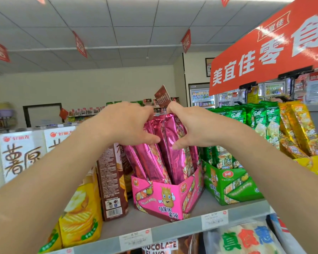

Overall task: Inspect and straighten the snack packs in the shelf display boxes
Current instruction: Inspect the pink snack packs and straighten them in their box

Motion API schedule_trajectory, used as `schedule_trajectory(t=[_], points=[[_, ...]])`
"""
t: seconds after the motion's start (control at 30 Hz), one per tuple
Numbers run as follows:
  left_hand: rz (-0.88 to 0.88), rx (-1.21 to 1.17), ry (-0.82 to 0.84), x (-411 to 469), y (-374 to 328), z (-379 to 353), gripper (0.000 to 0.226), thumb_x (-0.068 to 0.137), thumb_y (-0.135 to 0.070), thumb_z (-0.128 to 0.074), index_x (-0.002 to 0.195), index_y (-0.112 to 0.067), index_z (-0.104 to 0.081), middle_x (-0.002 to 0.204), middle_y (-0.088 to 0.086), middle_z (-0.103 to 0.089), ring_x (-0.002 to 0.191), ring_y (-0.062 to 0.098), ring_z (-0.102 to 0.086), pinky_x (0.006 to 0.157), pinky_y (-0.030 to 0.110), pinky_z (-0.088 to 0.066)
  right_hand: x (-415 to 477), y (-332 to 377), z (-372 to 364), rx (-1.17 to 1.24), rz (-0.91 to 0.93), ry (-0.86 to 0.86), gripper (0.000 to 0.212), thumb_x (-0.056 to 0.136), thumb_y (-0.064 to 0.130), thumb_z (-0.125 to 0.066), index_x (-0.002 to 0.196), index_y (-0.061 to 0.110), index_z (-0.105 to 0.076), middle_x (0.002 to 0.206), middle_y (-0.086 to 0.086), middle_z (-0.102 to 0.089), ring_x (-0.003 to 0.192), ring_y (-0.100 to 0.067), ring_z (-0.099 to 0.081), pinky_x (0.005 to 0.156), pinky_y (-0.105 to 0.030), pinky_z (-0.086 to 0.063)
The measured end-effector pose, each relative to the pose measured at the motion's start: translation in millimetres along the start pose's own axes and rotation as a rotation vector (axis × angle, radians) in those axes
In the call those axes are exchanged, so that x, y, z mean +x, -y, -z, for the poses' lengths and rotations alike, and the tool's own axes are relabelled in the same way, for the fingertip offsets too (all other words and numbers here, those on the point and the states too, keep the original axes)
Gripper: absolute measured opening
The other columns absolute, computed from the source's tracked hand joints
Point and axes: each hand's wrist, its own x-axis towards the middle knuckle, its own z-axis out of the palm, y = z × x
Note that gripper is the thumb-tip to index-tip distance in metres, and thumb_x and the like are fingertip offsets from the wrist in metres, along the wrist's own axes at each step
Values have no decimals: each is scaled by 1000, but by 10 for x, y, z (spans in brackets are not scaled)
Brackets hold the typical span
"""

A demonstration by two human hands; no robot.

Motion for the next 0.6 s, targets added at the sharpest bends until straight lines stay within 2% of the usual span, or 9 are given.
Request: schedule_trajectory(t=[0.07, 0.13, 0.2, 0.27, 0.33, 0.43, 0.5, 0.6], points=[[-18, -72, -10, -54, -26, -45, 63, 77, -67, -62, 123, -27, -49, 106, -5, -63, 96, 19, -59, 83, 37, -51, 40, 10, -22, -38, 36, 20, 79, 73, 45, -82, 131, 23, -32, 85, 5, -59, 79, -16, -54, 62, -31, -40], [-11, -161, -49, -84, -36, -55, 57, 76, -55, -71, 121, -27, -51, 104, -5, -63, 95, 18, -59, 83, 36, -51, 60, 1, -17, -58, 60, 37, 74, 80, 50, -74, 136, 23, -32, 107, -1, -62, 100, -22, -56, 81, -38, -48], [31, -264, -58, -90, -21, -44, 58, 74, -44, -75, 123, -27, -50, 100, -6, -62, 94, 18, -59, 81, 35, -50, 66, -22, 35, -48, 57, 87, 74, 83, 53, -69, 141, 27, -31, 125, -2, -53, 116, -22, -51, 95, -39, -44], [69, -331, -60, -66, -17, -38, 60, 77, -35, -73, 131, -23, -51, 98, -7, -61, 94, 18, -59, 79, 30, -47, 76, -36, 114, -24, 52, 135, 78, 79, 53, -73, 141, 32, -32, 126, 0, -46, 116, -19, -47, 92, -31, -38], [74, -321, -61, -20, -29, -47, 54, 83, -32, -66, 135, -21, -54, 105, -3, -66, 97, 19, -61, 82, 28, -47, 92, -35, 178, -42, 50, 141, 78, 75, 52, -77, 138, 34, -35, 115, 2, -44, 108, -18, -46, 85, -28, -34], [54, -250, -64, 9, -44, -82, 49, 89, -47, -59, 134, -28, -52, 112, -5, -66, 97, 17, -62, 81, 29, -46, 73, -25, 182, -116, 47, 96, 75, 75, 51, -77, 137, 35, -38, 112, 0, -45, 106, -21, -48, 87, -33, -40], [57, -236, -67, 24, -58, -106, 52, 86, -61, -57, 127, -30, -50, 105, -11, -59, 91, 13, -56, 77, 28, -41, 30, -21, 159, -136, 27, 56, 71, 78, 50, -75, 137, 33, -39, 116, -4, -49, 109, -24, -50, 93, -38, -44], [100, -273, -81, 67, -79, -131, 44, 84, -62, -60, 114, -31, -51, 98, -12, -59, 84, 14, -58, 73, 30, -44, -11, 6, 153, -102, 5, -12, 57, 81, 38, -73, 131, 28, -46, 111, -4, -53, 101, -23, -51, 84, -36, -45]])
